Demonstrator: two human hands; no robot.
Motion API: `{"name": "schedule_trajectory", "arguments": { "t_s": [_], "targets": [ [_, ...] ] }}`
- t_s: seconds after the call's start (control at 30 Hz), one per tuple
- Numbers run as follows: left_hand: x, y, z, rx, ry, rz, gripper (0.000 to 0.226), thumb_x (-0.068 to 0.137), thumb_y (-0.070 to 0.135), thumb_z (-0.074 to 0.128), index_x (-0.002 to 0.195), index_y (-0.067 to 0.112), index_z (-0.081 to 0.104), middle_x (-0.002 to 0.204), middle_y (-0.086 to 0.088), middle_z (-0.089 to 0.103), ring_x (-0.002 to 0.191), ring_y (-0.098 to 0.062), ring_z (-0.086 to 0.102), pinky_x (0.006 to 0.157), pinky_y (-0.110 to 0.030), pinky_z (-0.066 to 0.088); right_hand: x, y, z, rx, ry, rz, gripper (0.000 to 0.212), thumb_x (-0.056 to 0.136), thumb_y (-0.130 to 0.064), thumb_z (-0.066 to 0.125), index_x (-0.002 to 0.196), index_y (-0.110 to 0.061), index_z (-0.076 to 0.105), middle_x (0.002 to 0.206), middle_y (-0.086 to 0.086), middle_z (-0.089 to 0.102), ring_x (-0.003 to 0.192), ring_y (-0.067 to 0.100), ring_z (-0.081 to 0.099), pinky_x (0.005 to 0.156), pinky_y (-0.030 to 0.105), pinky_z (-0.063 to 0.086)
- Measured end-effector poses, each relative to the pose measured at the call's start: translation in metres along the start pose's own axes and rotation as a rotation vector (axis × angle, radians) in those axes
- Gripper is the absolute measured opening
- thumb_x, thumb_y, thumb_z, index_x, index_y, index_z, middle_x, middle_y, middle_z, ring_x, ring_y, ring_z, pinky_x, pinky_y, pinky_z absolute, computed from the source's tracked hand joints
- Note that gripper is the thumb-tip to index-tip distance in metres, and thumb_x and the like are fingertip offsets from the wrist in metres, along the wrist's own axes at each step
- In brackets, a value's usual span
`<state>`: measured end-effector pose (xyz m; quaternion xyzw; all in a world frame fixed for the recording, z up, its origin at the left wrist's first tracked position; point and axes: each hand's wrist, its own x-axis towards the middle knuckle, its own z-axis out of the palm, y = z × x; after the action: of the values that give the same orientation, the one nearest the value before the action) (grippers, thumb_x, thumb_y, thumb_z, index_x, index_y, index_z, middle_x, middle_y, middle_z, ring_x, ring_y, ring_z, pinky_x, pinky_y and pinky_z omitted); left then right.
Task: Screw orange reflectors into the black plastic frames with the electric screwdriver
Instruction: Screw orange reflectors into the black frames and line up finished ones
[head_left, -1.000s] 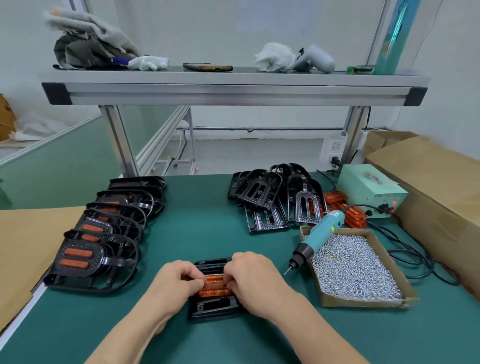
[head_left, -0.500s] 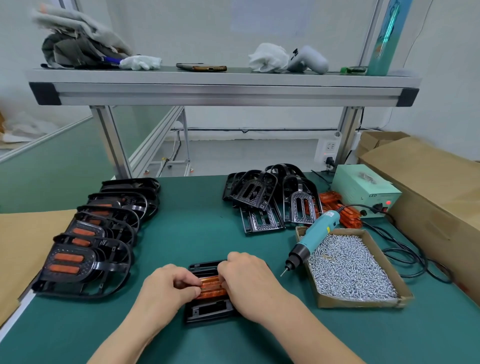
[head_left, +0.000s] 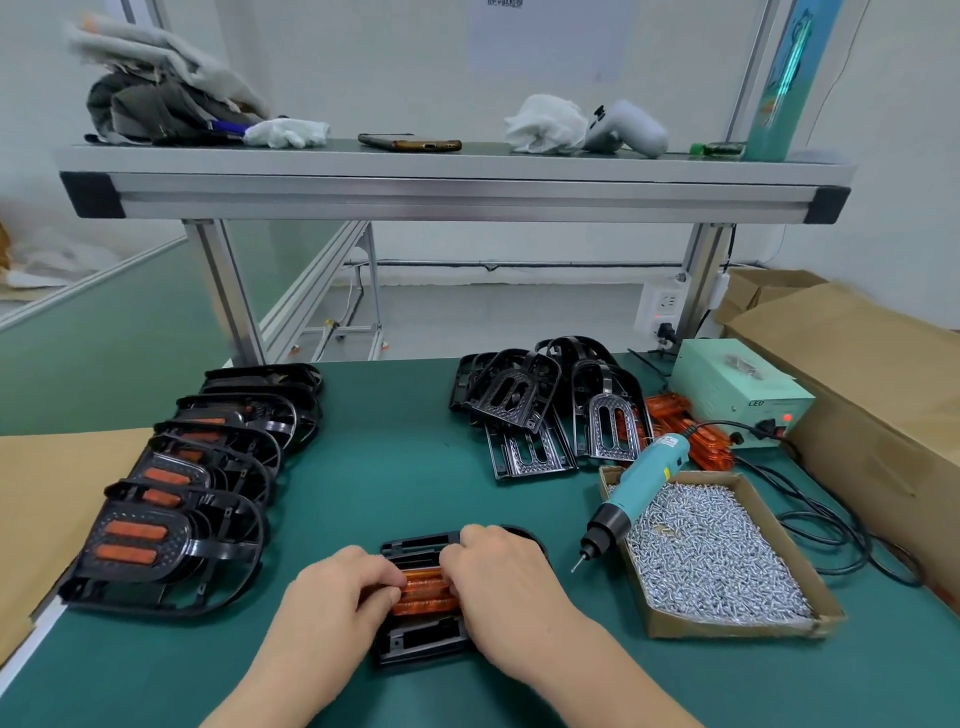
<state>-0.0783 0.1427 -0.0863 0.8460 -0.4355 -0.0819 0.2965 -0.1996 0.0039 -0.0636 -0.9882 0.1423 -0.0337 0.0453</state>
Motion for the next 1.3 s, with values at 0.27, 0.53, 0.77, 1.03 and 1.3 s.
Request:
{"name": "schedule_trajectory", "arguments": {
  "t_s": [0.27,0.53,0.77,1.03,1.3],
  "targets": [
    [-0.004,-0.002,0.009,-0.015,0.082,0.061,0.017,0.084,0.011,0.076,0.084,0.028,0.074,0.080,0.016,0.059,0.081,-0.007,0.056,0.078,-0.027,0.046,0.000,-0.004,-0.001,-0.039,-0.005,-0.019,0.021,0.090,0.001,0.047,0.107,-0.006,0.056,0.109,0.016,0.052,0.100,0.036,0.051,0.070,0.041,0.027],
    [0.006,-0.019,0.010,-0.278,0.012,-0.092,0.033,0.078,0.011,0.084,0.068,0.041,0.074,0.080,0.010,0.061,0.074,-0.005,0.057,0.068,-0.015,0.040,0.005,-0.007,-0.006,-0.088,-0.068,-0.033,0.019,0.090,0.002,0.048,0.103,-0.007,0.059,0.106,0.015,0.054,0.095,0.034,0.052,0.055,0.036,0.019],
    [0.008,-0.026,-0.002,-0.466,-0.150,-0.051,0.037,0.078,0.003,0.082,0.084,0.039,0.080,0.089,-0.007,0.060,0.068,-0.001,0.054,0.071,-0.015,0.043,0.003,-0.004,-0.008,-0.074,-0.036,0.019,0.026,0.085,0.001,0.056,0.107,-0.012,0.058,0.111,0.009,0.055,0.102,0.031,0.056,0.068,0.036,0.028],
    [0.001,-0.034,0.007,-0.540,-0.073,-0.045,0.036,0.075,-0.003,0.083,0.091,0.029,0.080,0.093,0.001,0.066,0.088,-0.010,0.063,0.085,-0.018,0.047,-0.002,-0.005,-0.001,-0.033,0.038,-0.005,0.024,0.085,0.003,0.046,0.099,-0.017,0.046,0.107,0.006,0.048,0.101,0.029,0.048,0.069,0.037,0.026],
    [-0.001,-0.043,0.007,-0.448,-0.080,0.016,0.051,0.079,0.000,0.076,0.100,0.047,0.072,0.102,0.021,0.058,0.094,-0.009,0.056,0.086,-0.014,0.041,0.004,-0.001,-0.001,-0.073,-0.005,-0.023,0.020,0.096,-0.008,0.042,0.106,-0.016,0.058,0.103,0.005,0.050,0.099,0.030,0.052,0.069,0.036,0.026]
  ]
}}
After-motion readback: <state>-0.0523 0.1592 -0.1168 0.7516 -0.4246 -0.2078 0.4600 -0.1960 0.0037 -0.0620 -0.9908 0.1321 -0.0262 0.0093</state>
